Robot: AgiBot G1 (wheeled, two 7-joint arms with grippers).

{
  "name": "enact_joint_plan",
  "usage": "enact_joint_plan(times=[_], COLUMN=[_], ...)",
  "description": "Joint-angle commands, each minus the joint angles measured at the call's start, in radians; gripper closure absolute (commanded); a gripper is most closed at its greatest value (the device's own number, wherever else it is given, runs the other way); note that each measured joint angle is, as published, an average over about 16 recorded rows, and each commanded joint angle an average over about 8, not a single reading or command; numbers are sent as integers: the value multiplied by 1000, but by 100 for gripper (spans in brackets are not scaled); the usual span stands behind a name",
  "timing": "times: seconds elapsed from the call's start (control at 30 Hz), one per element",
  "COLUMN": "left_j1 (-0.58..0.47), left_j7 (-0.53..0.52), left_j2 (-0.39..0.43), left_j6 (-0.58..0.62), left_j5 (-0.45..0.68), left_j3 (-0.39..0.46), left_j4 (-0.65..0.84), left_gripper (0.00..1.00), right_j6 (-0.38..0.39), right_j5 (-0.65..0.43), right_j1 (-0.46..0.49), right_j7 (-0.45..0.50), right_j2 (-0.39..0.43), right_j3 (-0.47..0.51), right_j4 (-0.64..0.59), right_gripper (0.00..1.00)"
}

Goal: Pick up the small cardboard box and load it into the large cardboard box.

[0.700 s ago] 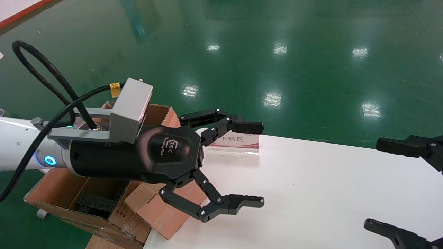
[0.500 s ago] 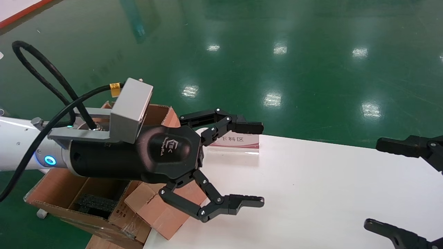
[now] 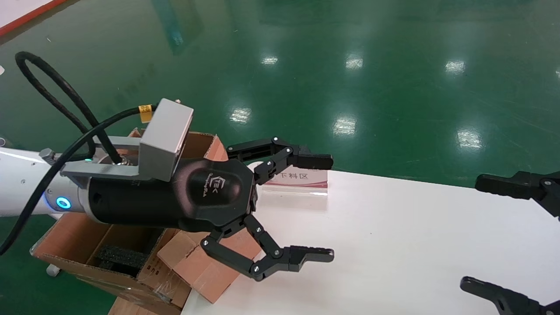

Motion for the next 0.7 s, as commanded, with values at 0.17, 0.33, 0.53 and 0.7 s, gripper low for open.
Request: enact_joint_plan(times=[0.17,0.33,0.53,0.7], left_j1=[0,0,0,0], left_j7=[0,0,0,0], left_j2=[0,0,0,0], left_j6=[0,0,0,0], left_j5=[0,0,0,0], left_j3=[0,0,0,0], left_j4=[0,0,0,0], left_gripper=[0,0,0,0], right_j6=[0,0,0,0], right_j5=[0,0,0,0], right_j1=[0,0,0,0], right_j7=[0,0,0,0], right_j2=[0,0,0,0], right_j3=[0,0,0,0], right_j4=[0,0,0,0], right_gripper=[0,0,0,0])
